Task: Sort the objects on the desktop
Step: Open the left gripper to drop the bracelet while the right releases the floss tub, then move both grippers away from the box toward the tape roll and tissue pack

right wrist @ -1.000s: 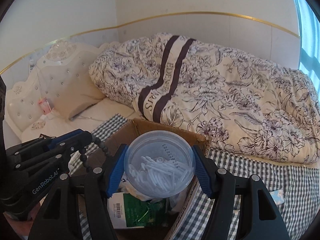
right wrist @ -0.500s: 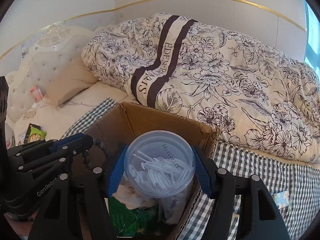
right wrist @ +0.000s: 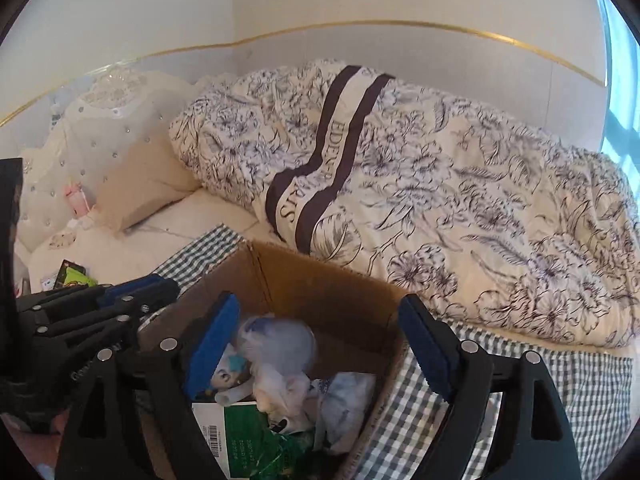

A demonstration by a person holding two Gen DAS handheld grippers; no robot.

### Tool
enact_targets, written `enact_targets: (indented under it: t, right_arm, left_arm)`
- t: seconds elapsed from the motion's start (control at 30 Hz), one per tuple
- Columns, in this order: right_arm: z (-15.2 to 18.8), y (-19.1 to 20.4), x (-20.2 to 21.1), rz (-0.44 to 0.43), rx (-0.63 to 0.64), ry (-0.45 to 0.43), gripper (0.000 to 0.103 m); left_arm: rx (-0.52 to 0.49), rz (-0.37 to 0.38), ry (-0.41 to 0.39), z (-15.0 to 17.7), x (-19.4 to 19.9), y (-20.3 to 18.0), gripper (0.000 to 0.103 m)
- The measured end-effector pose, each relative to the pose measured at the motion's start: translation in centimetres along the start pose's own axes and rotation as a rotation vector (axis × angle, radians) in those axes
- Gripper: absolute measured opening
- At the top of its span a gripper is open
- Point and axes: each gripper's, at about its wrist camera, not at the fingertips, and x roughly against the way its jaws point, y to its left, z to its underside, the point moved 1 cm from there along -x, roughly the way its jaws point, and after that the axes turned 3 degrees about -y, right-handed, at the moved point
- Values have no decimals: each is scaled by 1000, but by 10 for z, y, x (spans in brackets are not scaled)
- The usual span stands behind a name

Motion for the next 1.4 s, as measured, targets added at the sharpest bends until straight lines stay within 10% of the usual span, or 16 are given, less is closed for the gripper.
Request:
enact_targets:
  t: [0.77,1.4]
  right_arm:
    - [-20,-58,174,106,-60,-205,87]
    - [-11,-121,282,217,-125,-293,91]
  left_arm:
    - [-93,101,-193,-20,146,-88,24]
    - [-151,221,-283,-21,211,-167,58]
